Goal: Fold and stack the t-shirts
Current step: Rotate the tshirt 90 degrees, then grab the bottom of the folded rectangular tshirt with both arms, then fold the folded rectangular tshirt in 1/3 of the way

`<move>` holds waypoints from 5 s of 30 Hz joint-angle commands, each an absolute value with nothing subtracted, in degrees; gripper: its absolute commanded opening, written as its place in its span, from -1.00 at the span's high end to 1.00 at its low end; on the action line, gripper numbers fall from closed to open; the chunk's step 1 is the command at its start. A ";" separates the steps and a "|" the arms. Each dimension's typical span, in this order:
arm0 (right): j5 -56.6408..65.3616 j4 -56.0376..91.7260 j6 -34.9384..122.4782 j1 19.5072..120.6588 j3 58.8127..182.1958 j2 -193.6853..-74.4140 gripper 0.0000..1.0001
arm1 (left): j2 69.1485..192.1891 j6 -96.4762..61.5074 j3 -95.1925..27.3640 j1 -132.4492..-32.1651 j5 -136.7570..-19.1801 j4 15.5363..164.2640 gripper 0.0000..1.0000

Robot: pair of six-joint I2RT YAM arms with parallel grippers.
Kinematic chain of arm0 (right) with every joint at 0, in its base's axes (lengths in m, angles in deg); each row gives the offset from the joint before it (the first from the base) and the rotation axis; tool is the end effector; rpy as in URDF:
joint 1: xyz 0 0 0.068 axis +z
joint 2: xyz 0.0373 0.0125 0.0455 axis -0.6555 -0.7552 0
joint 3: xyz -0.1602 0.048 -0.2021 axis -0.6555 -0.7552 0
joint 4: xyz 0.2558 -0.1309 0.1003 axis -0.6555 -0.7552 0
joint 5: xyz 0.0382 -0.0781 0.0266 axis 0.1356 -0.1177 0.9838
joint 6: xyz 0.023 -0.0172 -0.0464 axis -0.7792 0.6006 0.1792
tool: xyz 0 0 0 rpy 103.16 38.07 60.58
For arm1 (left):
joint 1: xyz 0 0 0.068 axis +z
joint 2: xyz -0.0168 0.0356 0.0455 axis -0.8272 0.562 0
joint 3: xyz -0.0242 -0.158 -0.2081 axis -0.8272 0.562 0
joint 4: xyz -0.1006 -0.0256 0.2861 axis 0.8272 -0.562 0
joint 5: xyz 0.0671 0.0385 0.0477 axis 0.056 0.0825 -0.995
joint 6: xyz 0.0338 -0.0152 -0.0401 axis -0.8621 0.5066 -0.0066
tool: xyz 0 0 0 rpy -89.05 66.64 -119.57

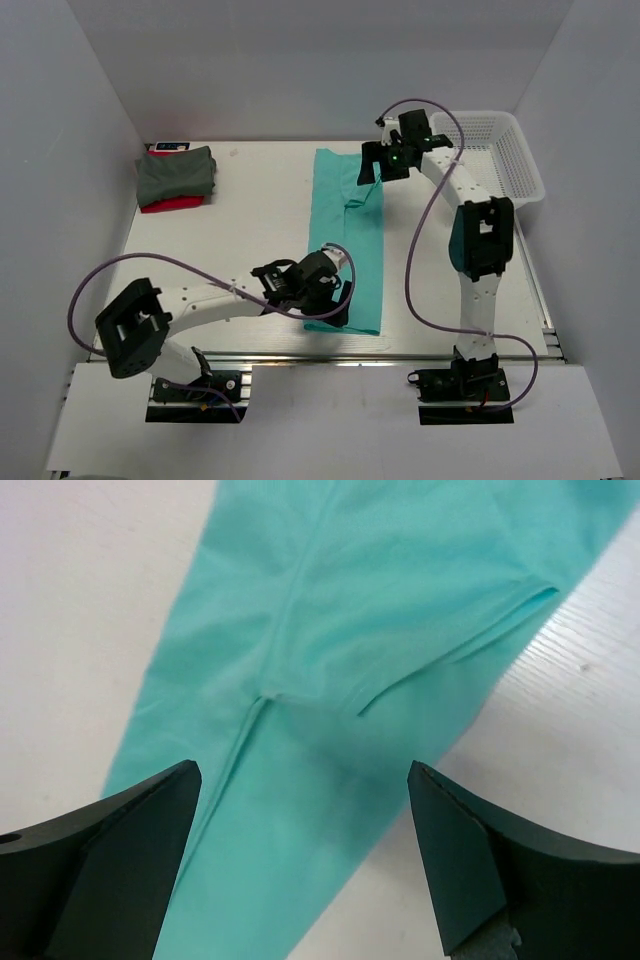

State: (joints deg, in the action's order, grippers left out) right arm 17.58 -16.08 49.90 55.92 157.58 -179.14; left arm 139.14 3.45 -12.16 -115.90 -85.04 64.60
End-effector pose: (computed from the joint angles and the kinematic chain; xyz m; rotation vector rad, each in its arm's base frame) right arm 0.5165 0.1515 0.2283 -0.4676 2.3659 0.5644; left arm 0.1635 -0.2856 0.1629 0.6494 2.6112 -0.6020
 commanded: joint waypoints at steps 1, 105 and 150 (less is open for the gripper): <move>15.27 -13.57 45.23 55.63 152.21 -169.62 -0.80 | 132.79 3.89 -11.67 -116.01 -89.99 61.26 -1.00; 23.09 7.63 28.52 52.73 122.03 -155.97 1.00 | 165.91 -5.07 -49.55 -85.17 -84.82 69.24 1.00; 31.77 17.80 35.12 50.97 113.80 -153.89 -0.81 | 164.79 -12.63 -45.09 -82.09 -74.30 78.65 -0.99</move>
State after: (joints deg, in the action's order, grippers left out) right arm 27.05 12.66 37.26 50.56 120.27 -158.22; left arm 171.44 -11.79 -49.86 -81.17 -81.56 76.42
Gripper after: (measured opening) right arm 0.904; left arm 0.993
